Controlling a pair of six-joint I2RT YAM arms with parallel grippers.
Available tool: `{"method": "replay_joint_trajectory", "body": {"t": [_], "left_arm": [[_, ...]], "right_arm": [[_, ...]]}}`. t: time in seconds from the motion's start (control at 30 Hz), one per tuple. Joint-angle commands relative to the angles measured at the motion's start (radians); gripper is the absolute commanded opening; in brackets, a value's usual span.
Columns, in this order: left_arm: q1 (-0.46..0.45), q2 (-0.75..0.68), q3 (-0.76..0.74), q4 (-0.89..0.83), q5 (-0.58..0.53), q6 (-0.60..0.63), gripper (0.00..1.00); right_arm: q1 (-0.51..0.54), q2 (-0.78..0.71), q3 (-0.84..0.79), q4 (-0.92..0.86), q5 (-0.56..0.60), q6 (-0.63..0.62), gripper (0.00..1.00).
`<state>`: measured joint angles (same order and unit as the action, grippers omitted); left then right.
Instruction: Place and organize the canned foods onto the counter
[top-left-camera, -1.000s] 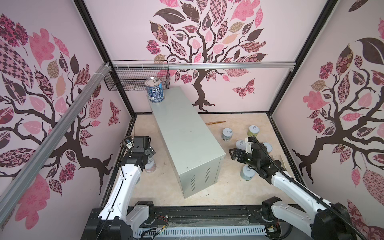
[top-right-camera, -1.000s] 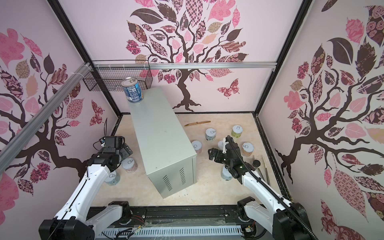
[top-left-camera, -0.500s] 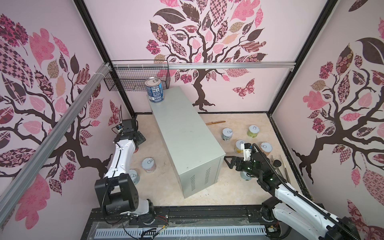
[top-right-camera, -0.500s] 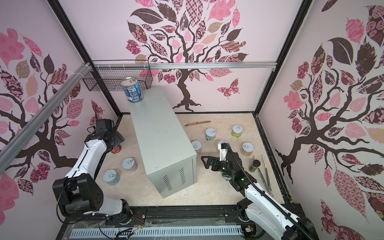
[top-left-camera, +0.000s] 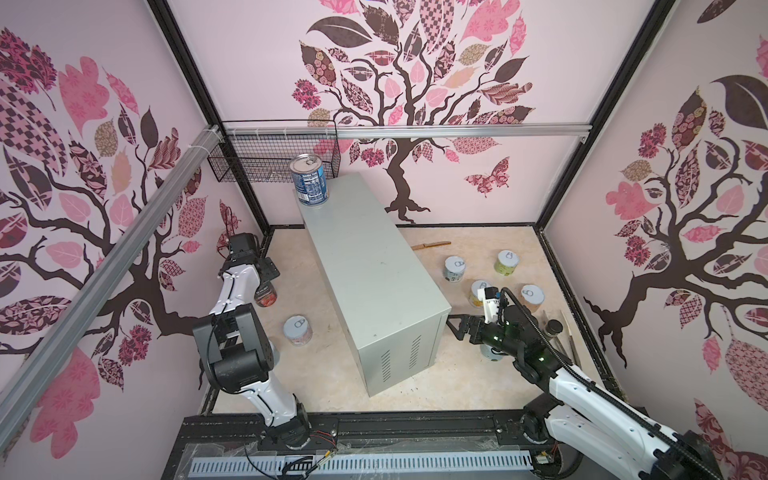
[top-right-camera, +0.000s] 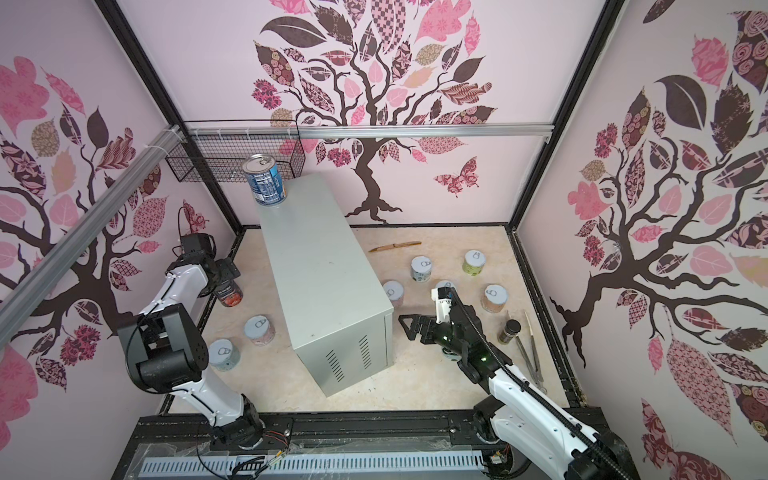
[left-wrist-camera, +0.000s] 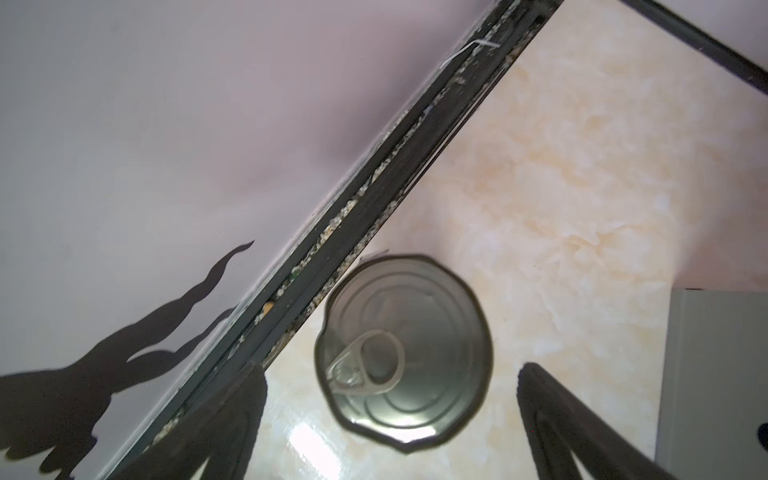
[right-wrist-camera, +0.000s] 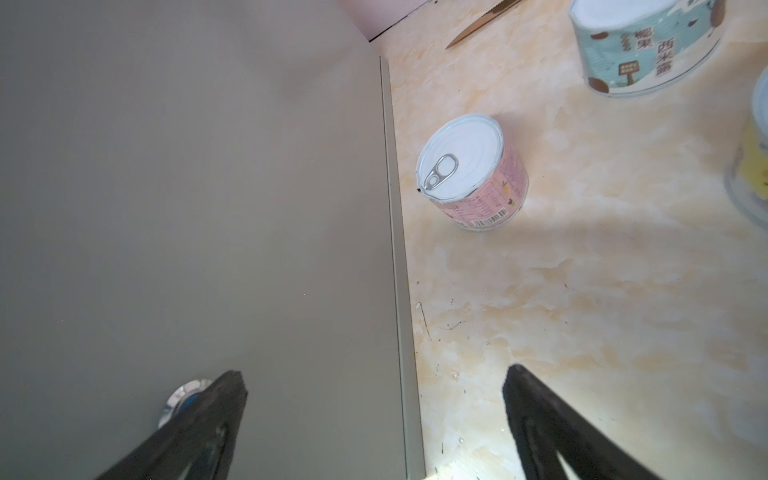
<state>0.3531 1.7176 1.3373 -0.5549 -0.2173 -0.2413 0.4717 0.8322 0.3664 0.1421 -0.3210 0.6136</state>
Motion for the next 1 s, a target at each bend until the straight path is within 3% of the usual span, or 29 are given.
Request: {"method": "replay_joint_trajectory", "body": {"t": [0.0, 0.6, 0.97], "left_arm": [[-0.001, 0.017, 0.068, 0.065, 0.055, 0.048, 0.98], [-0.002, 0.135, 0.093, 0.079, 0.022, 0.057, 0.98], [-0.002, 0.115, 0.090, 0.081, 0.009, 0.055, 0.98]], "right_arm": [[0.008, 0.012, 0.023, 0.014, -0.018, -0.001, 1.00], [0.009, 0.061, 0.016, 0.039, -0.018, 0.001, 1.00], [0.011, 0.072, 0.014, 0.050, -0.016, 0.004, 1.00]]}}
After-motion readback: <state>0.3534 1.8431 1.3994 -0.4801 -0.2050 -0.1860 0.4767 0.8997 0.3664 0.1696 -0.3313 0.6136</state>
